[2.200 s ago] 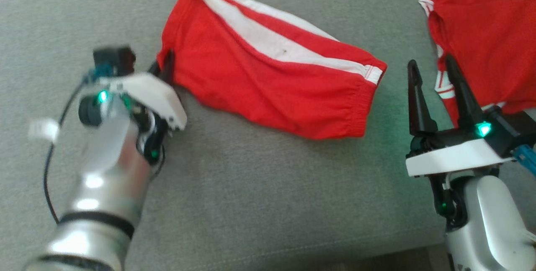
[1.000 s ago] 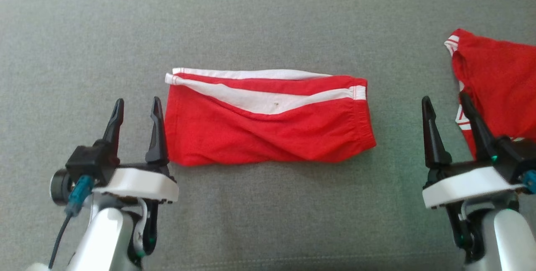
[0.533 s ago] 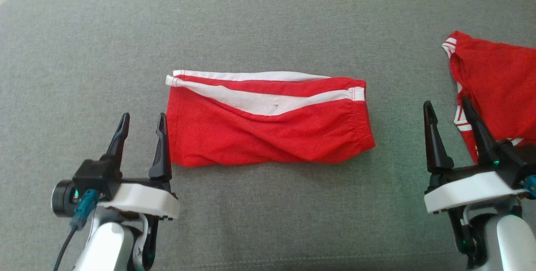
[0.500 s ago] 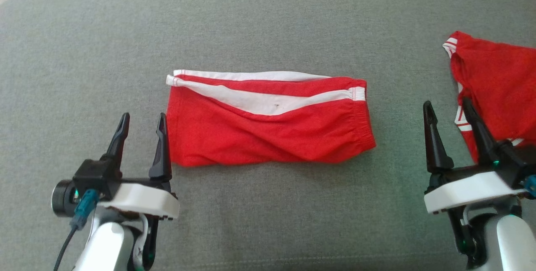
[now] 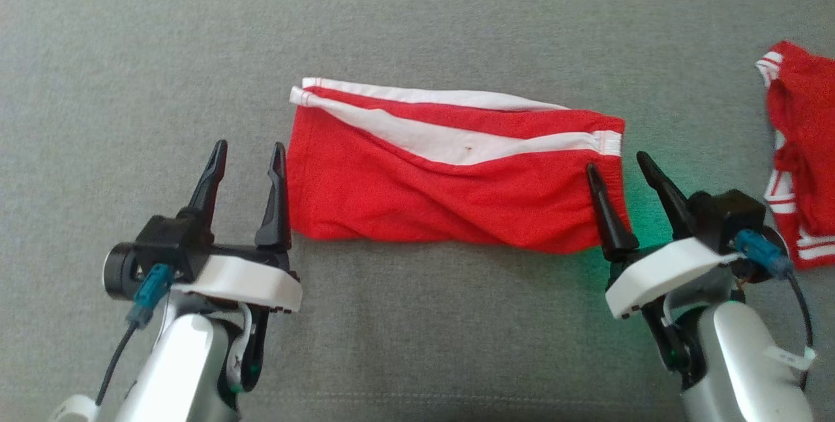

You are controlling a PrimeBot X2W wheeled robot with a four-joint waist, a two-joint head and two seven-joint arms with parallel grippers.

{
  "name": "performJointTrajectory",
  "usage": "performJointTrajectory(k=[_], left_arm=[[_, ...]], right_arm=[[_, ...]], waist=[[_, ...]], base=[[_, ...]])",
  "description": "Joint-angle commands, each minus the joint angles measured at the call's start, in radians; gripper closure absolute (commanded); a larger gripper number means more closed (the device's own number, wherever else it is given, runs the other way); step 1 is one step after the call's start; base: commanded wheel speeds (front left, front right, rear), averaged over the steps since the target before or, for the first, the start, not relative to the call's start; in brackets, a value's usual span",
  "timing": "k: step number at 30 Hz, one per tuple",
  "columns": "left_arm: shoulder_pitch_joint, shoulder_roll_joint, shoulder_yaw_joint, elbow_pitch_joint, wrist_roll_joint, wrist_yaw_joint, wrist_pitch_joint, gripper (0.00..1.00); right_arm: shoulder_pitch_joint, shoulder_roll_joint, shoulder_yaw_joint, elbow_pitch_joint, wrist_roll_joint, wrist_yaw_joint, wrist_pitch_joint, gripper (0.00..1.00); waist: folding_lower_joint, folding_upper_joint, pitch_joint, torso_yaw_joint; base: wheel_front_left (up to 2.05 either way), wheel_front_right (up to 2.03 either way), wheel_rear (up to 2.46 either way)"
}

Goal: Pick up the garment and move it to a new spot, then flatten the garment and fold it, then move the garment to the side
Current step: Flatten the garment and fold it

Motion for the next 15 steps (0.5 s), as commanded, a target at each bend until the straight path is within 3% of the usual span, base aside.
performJointTrajectory(k=[1,7,14,15], left_arm=[[-0.036,0.009,0.031,-0.025,0.007,-0.003,-0.013,0.0],[-0.054,-0.005,0.031,-0.011,0.01,-0.01,-0.018,0.0],[-0.065,-0.012,0.038,-0.004,0.017,-0.018,-0.02,0.0],[-0.067,-0.013,0.039,-0.004,0.019,-0.019,-0.02,0.0]], right_arm=[[-0.022,-0.007,0.013,-0.013,0.006,0.007,-0.006,0.0],[-0.055,-0.009,-0.039,0.092,0.021,0.007,-0.01,0.0],[-0.096,-0.024,0.005,0.186,0.119,0.007,0.043,0.02],[-0.102,-0.029,0.013,0.192,0.131,0.007,0.048,0.55]], waist=[[0.0,0.0,0.015,0.014],[0.0,0.0,0.035,0.028],[0.0,0.0,0.051,0.025],[0.0,0.0,0.052,0.024]], base=[[0.0,0.0,0.0],[0.0,0.0,0.0],[0.0,0.0,0.0],[0.0,0.0,0.0]])
